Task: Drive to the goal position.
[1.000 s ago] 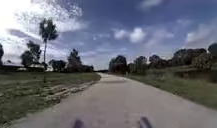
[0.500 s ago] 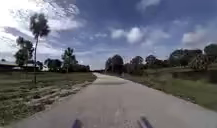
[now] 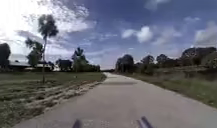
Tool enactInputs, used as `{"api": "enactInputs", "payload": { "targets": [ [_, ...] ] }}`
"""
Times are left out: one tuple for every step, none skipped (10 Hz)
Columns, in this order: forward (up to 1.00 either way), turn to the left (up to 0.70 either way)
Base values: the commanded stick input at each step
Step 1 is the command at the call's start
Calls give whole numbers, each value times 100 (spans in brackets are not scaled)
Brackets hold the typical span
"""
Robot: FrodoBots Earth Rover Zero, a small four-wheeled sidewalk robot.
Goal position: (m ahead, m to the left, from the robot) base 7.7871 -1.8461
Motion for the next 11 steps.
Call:
{"api": "enactInputs", "payload": {
  "targets": [
    [69, 3],
    [69, 3],
    [69, 3],
    [69, 3],
    [69, 3],
    [69, 3],
    [69, 3],
    [69, 3],
    [69, 3],
    [69, 3],
    [69, 3]
  ]
}}
